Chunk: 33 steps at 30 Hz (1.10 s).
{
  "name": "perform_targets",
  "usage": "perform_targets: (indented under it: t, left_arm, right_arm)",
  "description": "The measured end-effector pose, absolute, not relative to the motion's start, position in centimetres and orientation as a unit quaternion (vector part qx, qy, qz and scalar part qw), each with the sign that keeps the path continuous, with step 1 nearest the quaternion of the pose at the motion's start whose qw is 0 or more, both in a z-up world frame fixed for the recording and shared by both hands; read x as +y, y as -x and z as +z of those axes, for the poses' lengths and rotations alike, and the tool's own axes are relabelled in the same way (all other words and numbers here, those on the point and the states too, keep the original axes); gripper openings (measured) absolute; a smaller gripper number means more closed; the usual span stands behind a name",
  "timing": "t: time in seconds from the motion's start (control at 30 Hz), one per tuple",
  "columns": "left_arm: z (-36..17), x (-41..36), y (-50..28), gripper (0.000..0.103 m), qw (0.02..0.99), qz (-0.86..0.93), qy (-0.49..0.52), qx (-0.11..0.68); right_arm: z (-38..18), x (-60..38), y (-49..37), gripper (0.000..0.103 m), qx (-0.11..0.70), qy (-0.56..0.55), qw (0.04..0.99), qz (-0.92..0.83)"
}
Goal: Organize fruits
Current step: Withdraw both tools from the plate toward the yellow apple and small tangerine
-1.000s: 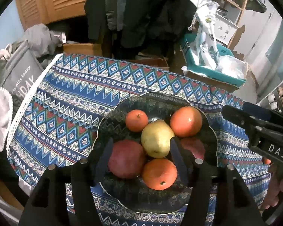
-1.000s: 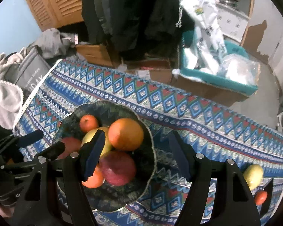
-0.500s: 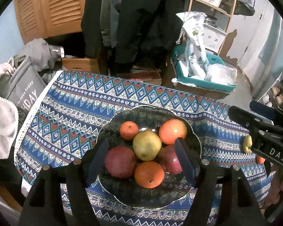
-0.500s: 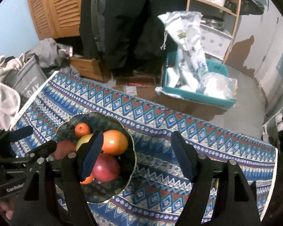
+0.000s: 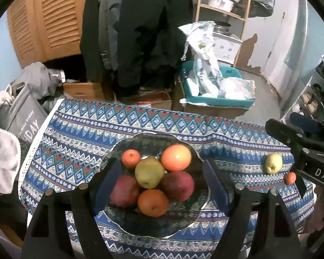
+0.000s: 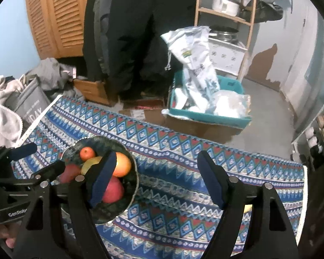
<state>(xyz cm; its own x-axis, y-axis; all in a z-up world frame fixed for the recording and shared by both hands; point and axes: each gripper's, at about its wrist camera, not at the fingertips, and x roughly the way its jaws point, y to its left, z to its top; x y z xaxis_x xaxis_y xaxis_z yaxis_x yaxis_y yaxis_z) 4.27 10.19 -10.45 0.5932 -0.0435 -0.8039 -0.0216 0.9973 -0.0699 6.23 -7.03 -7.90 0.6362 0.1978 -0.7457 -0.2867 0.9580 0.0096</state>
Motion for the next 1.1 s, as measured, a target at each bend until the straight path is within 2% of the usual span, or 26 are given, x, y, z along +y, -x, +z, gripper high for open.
perform_targets:
  t: [0.27, 0.4, 1.1]
  left_arm:
    - [-9.5, 7.2, -4.1, 0.08, 0.894, -0.03, 0.021, 0.447]
    - [-9.1, 5.7, -3.9, 0.086, 0.897, -0.041, 0.013, 0.441]
    - [-8.8, -2.1, -3.9, 0.087, 0.888, -0.109, -0.021, 0.446]
  right_arm:
    - [-6.9, -9.9, -4.9, 0.08, 0.394, 0.046, 0.91, 0.12]
    - [-6.7, -11.8, -4.3, 0.08, 0.393, 0.038, 0.912, 0.107]
    - [-7.3, -22.1, -2.1, 0.083, 0.395, 0.003, 0.918, 0.019]
